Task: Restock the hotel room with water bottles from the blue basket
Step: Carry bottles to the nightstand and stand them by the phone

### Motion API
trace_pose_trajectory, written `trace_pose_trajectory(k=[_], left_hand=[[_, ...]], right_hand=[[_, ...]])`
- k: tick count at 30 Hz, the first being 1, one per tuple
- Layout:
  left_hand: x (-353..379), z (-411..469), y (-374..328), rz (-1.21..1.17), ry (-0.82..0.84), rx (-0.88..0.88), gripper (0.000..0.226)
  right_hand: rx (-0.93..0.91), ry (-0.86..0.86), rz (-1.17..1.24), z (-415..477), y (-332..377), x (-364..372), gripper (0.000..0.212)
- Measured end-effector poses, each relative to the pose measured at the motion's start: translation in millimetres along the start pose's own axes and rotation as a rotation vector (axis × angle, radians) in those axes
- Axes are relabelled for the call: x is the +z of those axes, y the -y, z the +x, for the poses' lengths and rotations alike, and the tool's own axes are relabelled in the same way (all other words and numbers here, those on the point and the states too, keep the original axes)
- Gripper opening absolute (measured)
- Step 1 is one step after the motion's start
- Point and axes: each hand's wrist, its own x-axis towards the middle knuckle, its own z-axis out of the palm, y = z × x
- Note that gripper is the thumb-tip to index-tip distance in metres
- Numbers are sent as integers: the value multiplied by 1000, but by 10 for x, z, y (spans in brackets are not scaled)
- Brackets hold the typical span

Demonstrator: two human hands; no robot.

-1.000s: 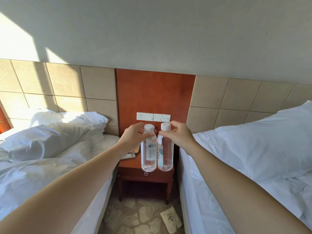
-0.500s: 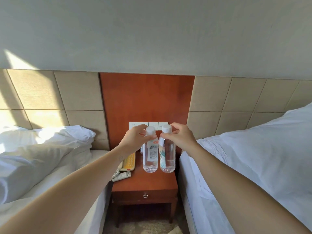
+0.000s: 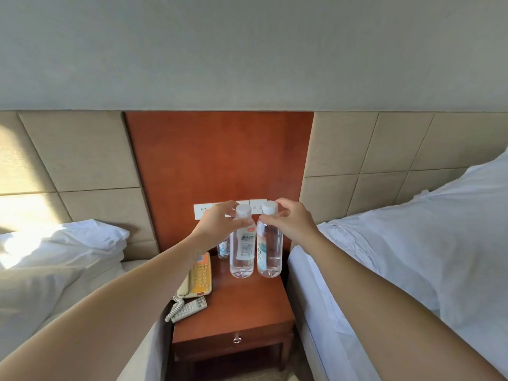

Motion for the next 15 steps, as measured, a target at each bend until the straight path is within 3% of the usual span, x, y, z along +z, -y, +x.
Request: trace_pose_trajectory(k=[15], left_hand=[[477,1577,521,44,-19,-83,23]], right_hand=[[20,124,-20,1698,-757,-102,18]])
